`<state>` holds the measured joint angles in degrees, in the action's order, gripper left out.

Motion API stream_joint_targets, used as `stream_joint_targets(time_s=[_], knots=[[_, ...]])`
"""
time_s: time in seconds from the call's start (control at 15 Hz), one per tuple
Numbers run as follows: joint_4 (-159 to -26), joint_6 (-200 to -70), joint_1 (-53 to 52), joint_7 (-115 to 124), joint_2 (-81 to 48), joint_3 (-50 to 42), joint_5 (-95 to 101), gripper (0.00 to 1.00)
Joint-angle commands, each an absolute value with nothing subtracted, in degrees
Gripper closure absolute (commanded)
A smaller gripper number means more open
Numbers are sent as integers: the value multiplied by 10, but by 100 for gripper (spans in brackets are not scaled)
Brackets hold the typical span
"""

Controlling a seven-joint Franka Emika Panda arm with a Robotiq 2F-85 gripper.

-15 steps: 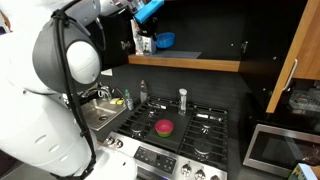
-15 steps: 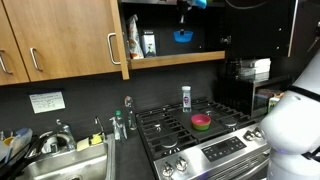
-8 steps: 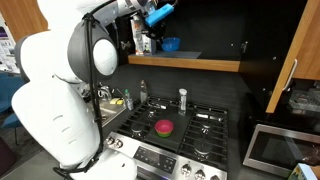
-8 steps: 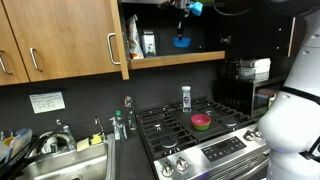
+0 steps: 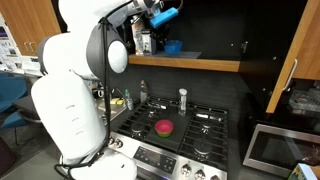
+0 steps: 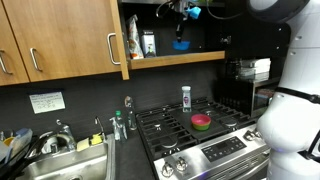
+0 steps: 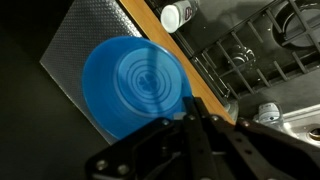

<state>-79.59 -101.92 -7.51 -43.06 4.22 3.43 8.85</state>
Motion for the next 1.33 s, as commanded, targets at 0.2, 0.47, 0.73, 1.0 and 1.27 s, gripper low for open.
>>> stream_joint_targets(time_s=[0.2, 0.47, 0.73, 1.0, 1.27], knots=[[-761, -1020, -73, -420, 5, 32, 74, 99], [-753, -1017, -72, -418, -5, 32, 69, 99], [-759, -1021, -73, -417, -10, 32, 72, 99], [-760, -1025, -73, -415, -19, 32, 71, 99], [-758, -1027, -73, -411, -22, 33, 73, 99]])
